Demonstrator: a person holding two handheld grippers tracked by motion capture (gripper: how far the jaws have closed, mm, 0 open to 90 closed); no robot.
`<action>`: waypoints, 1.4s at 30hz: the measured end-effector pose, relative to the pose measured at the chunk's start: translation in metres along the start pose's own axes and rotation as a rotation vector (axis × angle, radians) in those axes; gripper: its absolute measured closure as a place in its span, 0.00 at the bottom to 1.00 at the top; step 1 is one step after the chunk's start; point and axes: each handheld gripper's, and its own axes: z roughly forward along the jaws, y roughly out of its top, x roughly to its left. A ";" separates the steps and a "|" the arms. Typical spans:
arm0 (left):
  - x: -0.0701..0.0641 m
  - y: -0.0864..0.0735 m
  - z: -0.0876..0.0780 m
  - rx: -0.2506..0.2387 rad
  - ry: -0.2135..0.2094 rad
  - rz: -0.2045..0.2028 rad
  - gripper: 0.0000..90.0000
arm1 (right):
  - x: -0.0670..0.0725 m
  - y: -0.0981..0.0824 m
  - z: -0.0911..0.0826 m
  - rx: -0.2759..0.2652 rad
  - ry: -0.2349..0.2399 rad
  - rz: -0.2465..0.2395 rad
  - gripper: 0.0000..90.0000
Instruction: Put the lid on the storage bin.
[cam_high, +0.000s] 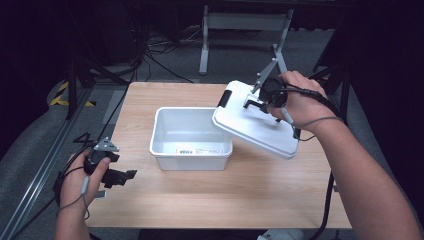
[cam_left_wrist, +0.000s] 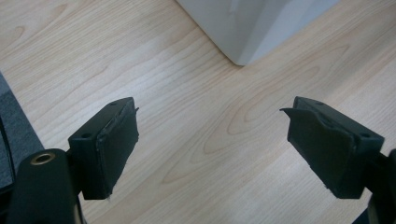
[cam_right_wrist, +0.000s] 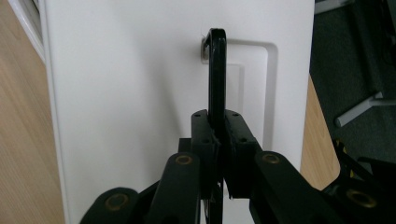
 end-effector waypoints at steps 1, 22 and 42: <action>0.001 -0.002 -0.001 0.002 0.000 0.005 0.19 | 0.001 0.004 0.000 -0.001 0.002 -0.008 0.95; 0.002 -0.009 -0.001 0.008 0.000 0.000 0.19 | 0.023 0.074 0.007 -0.066 0.041 -0.146 0.95; 0.002 -0.002 0.002 -0.002 -0.018 0.004 0.19 | 0.047 0.124 0.037 -0.060 0.083 -0.251 0.95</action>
